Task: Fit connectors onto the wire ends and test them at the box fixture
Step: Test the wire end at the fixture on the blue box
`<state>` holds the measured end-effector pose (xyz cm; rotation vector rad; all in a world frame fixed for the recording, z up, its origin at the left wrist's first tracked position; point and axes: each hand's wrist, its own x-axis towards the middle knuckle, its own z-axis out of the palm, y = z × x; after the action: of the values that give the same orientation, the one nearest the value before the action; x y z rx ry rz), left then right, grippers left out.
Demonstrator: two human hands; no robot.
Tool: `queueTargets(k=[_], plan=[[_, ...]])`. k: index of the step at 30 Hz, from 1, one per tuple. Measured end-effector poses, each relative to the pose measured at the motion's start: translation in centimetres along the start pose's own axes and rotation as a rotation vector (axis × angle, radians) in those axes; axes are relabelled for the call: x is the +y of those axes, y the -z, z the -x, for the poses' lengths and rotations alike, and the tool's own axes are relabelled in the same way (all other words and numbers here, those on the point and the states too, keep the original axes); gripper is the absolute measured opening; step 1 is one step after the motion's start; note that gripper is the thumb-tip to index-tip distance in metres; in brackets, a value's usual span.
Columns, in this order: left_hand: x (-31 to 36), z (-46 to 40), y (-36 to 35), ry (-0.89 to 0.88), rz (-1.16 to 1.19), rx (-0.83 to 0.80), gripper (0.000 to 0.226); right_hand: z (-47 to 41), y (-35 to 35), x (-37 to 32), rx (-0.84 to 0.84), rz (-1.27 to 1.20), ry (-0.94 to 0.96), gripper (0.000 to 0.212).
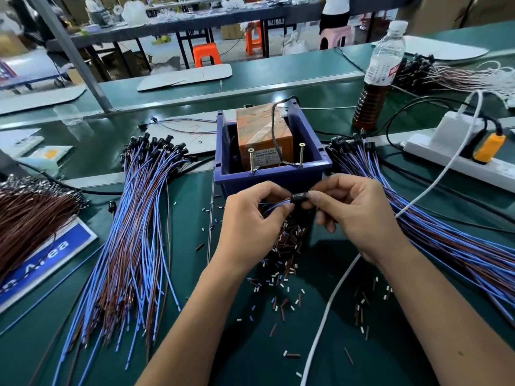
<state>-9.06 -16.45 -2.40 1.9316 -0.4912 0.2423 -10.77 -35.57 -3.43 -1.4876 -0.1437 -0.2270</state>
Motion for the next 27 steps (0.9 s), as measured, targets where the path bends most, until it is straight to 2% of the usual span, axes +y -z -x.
queueTargets(k=[4,13,18,21,24,26,27], plan=[[0.1,0.2,-0.4,-0.021,0.006,-0.034,0.01,0.3,-0.6,-0.1,-0.042,-0.022,-0.014,0.018],[0.6,0.1,-0.3,0.035,0.093,0.02,0.012,0.4,-0.5,-0.4,-0.047,-0.078,-0.037,0.007],[0.9,0.1,-0.2,0.084,0.177,0.007,0.011,0.5,-0.7,-0.7,-0.042,-0.084,-0.036,0.012],[0.8,0.0,0.1,0.12,0.22,0.034,0.018,0.3,-0.3,-1.0,0.021,-0.14,-0.023,0.014],[0.8,-0.2,0.5,0.158,0.298,0.08,0.015,0.1,0.2,-0.8,0.094,-0.075,-0.004,0.008],[1.0,-0.1,0.4,0.165,0.317,0.072,0.014,0.3,-0.2,-0.6,0.05,-0.022,-0.022,0.003],[1.0,0.0,0.3,0.164,0.316,0.062,0.014,0.4,-0.4,-0.4,0.022,-0.018,-0.026,0.009]])
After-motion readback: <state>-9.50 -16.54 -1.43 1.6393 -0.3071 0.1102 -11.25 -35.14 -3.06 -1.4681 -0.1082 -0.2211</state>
